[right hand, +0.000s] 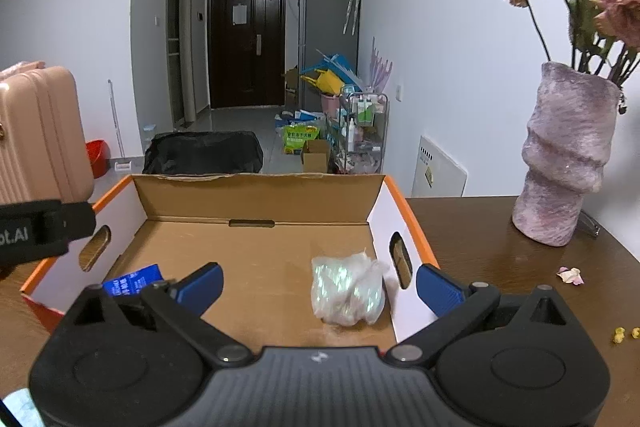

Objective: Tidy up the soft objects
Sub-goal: 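Withdraw both tools from the box back toward the remaining soft items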

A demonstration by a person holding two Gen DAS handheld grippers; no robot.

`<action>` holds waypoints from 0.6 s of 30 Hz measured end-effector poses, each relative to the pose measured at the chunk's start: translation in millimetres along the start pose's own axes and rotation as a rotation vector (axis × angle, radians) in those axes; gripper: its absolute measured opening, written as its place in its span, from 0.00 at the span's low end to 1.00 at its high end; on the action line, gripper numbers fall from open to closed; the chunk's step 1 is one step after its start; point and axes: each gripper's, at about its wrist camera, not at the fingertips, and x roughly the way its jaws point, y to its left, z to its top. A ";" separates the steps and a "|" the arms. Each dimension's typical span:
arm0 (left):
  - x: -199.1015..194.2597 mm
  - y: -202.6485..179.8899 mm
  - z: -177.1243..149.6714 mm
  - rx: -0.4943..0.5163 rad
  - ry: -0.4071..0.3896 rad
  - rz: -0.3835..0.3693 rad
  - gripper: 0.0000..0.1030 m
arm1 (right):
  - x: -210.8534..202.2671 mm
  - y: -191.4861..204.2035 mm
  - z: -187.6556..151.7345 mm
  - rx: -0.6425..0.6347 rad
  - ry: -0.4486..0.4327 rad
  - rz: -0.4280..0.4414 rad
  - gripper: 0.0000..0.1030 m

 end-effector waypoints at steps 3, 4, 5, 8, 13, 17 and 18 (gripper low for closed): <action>-13.5 5.6 -3.9 -0.004 -0.007 -0.008 1.00 | -14.4 -2.6 -1.6 0.003 -0.024 0.008 1.00; -17.4 7.1 -5.4 -0.004 -0.010 -0.011 1.00 | -19.8 -3.0 -2.5 0.003 -0.032 0.013 1.00; -22.7 9.4 -7.3 -0.003 -0.011 -0.013 1.00 | -24.3 -3.2 -3.7 0.003 -0.037 0.017 1.00; -35.4 14.3 -10.8 -0.001 -0.017 -0.016 1.00 | -38.9 -2.4 -7.6 -0.005 -0.057 0.022 1.00; -57.6 24.9 -19.7 0.003 -0.034 -0.022 1.00 | -62.3 -1.1 -17.1 -0.024 -0.084 0.030 1.00; -71.8 34.1 -28.9 0.021 -0.047 -0.021 1.00 | -80.1 -1.6 -27.7 -0.030 -0.104 0.043 1.00; -74.6 35.8 -30.8 0.024 -0.048 -0.020 1.00 | -85.3 -1.4 -30.5 -0.033 -0.110 0.047 1.00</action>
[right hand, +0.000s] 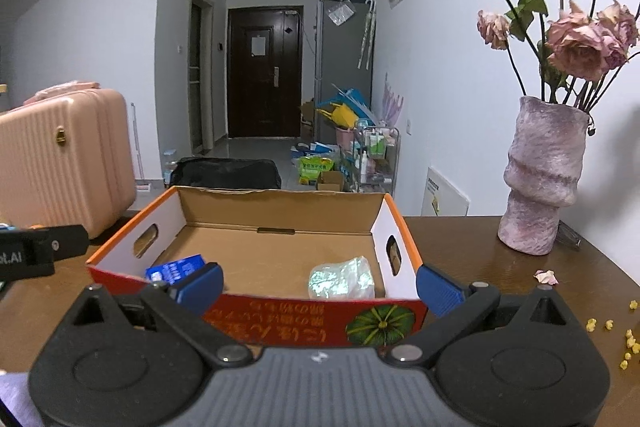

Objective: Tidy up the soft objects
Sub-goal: 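Withdraw both tools from the box back toward the remaining soft items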

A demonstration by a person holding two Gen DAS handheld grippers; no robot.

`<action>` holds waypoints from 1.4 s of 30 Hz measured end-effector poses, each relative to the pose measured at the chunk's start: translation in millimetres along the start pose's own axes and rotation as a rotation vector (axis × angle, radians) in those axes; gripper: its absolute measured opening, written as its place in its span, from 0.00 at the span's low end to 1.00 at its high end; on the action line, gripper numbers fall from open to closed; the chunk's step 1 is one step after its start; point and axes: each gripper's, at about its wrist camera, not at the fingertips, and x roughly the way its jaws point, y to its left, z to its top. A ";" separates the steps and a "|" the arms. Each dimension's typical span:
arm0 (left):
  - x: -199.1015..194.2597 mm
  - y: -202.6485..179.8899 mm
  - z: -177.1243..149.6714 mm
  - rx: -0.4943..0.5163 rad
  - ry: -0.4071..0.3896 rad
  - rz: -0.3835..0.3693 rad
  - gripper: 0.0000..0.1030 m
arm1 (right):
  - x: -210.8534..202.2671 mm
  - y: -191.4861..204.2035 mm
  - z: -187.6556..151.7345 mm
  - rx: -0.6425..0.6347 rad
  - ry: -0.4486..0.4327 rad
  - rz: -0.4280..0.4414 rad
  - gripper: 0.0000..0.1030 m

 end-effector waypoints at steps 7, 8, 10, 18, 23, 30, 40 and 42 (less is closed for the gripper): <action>-29.6 17.6 -14.8 0.008 -0.028 -0.007 1.00 | -38.4 3.2 -16.1 -0.016 -0.052 0.027 1.00; -33.8 20.6 -17.0 0.011 -0.030 -0.008 1.00 | -44.0 3.7 -19.1 -0.017 -0.058 0.033 1.00; -43.0 26.2 -22.0 0.016 -0.037 -0.009 1.00 | -54.1 5.6 -24.5 -0.021 -0.068 0.044 1.00; -75.3 42.7 -40.1 0.042 -0.069 -0.010 1.00 | -91.0 10.2 -48.2 -0.011 -0.086 0.073 1.00; -91.2 52.7 -52.3 0.043 -0.067 -0.003 1.00 | -109.2 13.8 -58.8 -0.016 -0.097 0.081 1.00; -114.3 60.3 -65.5 0.048 -0.082 -0.015 1.00 | -127.9 17.7 -71.4 -0.016 -0.097 0.101 1.00; -146.1 77.0 -84.0 0.025 -0.090 -0.051 1.00 | -148.5 21.5 -91.8 -0.006 -0.087 0.116 1.00; -150.4 81.6 -87.6 0.023 -0.087 -0.058 1.00 | -150.9 23.1 -96.5 -0.013 -0.080 0.116 1.00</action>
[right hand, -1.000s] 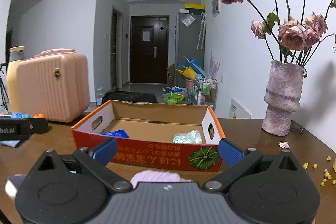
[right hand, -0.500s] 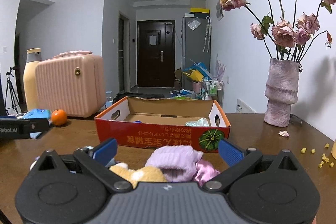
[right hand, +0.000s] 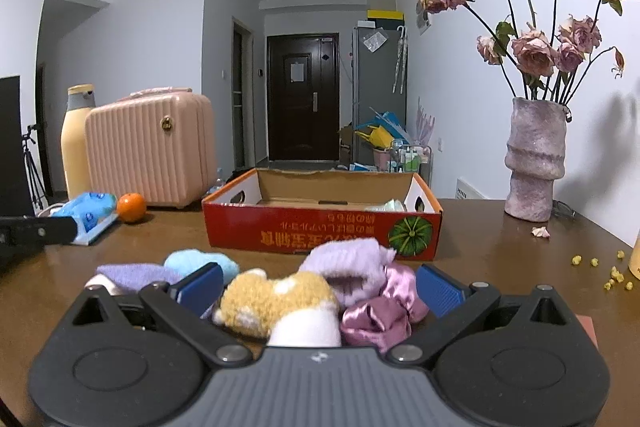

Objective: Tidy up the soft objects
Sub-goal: 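Withdraw both tools from the box back toward the remaining soft items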

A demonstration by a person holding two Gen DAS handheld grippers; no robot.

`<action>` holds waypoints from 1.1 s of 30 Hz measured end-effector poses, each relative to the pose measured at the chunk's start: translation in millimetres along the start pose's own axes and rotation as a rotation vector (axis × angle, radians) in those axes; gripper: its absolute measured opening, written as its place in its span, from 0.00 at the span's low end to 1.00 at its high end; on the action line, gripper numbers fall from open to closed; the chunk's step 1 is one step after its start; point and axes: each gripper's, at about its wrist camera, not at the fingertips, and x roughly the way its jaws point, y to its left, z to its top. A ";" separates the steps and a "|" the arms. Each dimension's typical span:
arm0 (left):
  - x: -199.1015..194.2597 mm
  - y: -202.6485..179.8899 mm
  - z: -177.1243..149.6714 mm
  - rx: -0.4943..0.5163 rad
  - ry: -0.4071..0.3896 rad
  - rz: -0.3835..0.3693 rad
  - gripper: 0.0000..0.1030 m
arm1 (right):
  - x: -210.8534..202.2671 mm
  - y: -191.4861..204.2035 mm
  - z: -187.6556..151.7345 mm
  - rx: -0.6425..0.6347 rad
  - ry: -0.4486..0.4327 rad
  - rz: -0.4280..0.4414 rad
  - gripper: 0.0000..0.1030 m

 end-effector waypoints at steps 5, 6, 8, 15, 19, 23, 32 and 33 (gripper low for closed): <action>-8.3 10.0 -6.1 -0.012 0.010 -0.008 1.00 | -7.8 4.5 -6.2 -0.015 -0.005 0.006 1.00; -8.6 11.3 -6.7 -0.014 0.012 -0.009 1.00 | -9.0 5.7 -7.5 -0.016 -0.007 0.006 1.00; -8.3 13.3 -6.9 -0.019 0.016 -0.008 1.00 | -10.0 7.1 -8.7 -0.018 -0.006 0.008 1.00; -5.7 13.1 -8.1 -0.015 0.033 -0.026 1.00 | -8.7 11.7 -13.1 -0.015 0.006 -0.004 1.00; -3.7 13.4 -8.9 -0.002 0.047 -0.024 1.00 | -7.8 18.2 -15.5 -0.018 0.011 0.004 1.00; 0.3 19.5 -12.1 0.015 0.069 -0.016 1.00 | -4.6 28.6 -19.0 -0.030 0.029 0.018 1.00; 8.3 41.9 -13.7 0.004 0.108 0.001 1.00 | 11.9 59.3 -24.1 -0.098 0.078 0.065 1.00; 8.8 44.0 -13.6 0.004 0.111 0.005 1.00 | 14.4 62.6 -24.0 -0.102 0.082 0.071 1.00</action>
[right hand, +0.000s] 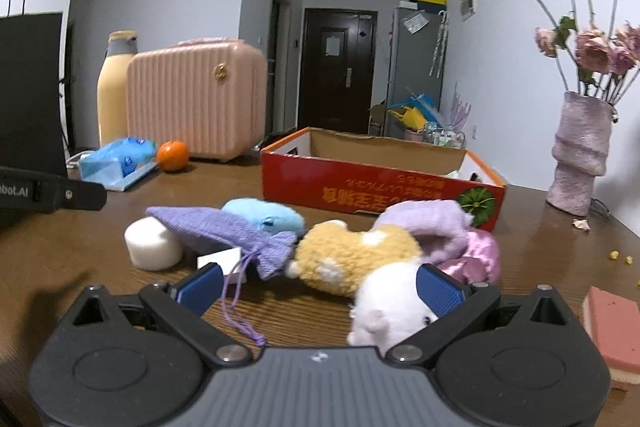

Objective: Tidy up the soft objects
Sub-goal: 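Withdraw both tools from the box back toward the remaining soft items, then grasp the lavender drawstring pouch with the right tool and lift it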

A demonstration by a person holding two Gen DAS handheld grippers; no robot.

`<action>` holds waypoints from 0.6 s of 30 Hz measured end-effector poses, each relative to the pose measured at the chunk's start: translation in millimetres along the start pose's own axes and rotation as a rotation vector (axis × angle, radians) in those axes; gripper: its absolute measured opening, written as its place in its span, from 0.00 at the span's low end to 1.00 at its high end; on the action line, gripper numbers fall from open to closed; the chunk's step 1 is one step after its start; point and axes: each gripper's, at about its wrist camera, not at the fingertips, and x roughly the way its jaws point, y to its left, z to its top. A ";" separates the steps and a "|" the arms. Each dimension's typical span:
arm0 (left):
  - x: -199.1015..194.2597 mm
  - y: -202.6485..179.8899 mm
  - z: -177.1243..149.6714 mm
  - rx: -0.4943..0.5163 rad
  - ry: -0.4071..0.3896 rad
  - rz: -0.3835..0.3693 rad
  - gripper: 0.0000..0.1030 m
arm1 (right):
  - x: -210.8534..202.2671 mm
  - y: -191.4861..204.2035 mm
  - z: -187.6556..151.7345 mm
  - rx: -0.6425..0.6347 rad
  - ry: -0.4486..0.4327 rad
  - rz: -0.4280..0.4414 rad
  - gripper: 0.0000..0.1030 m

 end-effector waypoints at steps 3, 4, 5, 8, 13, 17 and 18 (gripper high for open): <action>1.7 7.0 0.5 -0.003 0.007 0.013 1.00 | 5.7 9.3 3.4 -0.005 -0.013 0.023 1.00; 2.1 10.1 0.9 -0.007 0.008 0.018 1.00 | 8.1 12.8 5.1 -0.009 -0.017 0.030 1.00; 2.6 12.8 1.5 -0.010 0.010 0.024 1.00 | 11.0 15.9 6.8 -0.013 -0.019 0.036 1.00; 3.9 21.5 2.9 -0.022 0.013 0.040 1.00 | 22.8 28.6 11.1 -0.034 -0.015 0.058 1.00; 13.7 37.7 4.4 -0.048 0.042 0.067 1.00 | 47.6 46.4 17.7 -0.074 0.002 0.074 0.99; 18.0 53.1 6.4 -0.079 0.052 0.086 1.00 | 68.9 55.5 22.0 -0.093 0.039 0.093 0.99; 19.1 56.3 7.2 -0.086 0.054 0.090 1.00 | 74.2 56.3 22.4 -0.099 0.050 0.098 0.99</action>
